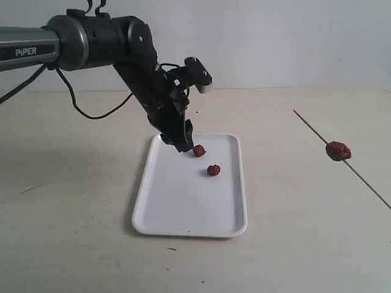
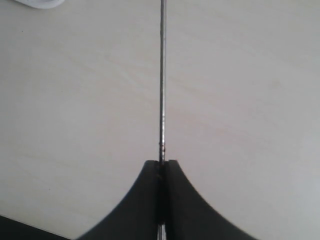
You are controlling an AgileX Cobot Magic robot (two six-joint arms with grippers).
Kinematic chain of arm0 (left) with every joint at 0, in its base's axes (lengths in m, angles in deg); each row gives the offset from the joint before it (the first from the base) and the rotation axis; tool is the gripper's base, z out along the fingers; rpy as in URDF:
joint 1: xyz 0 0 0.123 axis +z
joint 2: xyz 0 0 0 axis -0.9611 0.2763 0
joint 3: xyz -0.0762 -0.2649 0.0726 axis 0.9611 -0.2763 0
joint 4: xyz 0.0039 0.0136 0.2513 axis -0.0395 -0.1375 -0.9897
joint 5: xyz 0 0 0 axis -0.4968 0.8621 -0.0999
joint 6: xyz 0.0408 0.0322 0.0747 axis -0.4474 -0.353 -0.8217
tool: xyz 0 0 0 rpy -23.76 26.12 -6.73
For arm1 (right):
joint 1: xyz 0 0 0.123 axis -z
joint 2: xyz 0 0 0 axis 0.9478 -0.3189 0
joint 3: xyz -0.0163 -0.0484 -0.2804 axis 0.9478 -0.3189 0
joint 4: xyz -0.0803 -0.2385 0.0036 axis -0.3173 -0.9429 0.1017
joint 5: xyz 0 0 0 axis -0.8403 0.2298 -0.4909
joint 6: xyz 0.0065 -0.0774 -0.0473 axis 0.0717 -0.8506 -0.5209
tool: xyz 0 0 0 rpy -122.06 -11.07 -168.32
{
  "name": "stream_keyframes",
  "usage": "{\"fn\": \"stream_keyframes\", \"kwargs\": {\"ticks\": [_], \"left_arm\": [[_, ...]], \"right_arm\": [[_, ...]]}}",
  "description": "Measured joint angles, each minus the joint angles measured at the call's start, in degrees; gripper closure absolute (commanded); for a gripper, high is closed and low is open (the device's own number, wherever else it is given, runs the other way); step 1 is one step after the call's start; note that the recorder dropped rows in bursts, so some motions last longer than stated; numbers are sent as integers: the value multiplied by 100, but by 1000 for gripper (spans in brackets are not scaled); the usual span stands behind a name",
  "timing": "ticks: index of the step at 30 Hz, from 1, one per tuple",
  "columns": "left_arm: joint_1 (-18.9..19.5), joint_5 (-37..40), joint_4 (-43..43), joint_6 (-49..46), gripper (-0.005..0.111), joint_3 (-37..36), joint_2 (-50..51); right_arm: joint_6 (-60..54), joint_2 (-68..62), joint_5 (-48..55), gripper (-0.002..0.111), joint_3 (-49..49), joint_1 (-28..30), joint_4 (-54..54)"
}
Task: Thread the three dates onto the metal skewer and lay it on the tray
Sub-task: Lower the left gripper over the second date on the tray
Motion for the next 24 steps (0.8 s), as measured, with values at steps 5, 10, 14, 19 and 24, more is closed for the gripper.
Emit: {"fn": "stream_keyframes", "kwargs": {"ticks": [5, 10, 14, 19, 24], "left_arm": [[-137, -23, -346, 204, 55, 118, 170], [-393, 134, -504, 1603, 55, 713, 335], [-591, 612, -632, 2852, 55, 1201, 415], [-792, 873, -971, 3962, 55, 1384, 415], [-854, 1233, -1047, 4804, 55, 1393, 529]], "right_arm": [[0, 0, 0, 108, 0, 0, 0], [0, 0, -10, 108, 0, 0, 0], [0, 0, 2, 108, 0, 0, 0], [0, 0, 2, 108, 0, 0, 0], [0, 0, 2, 108, 0, 0, 33]]}}
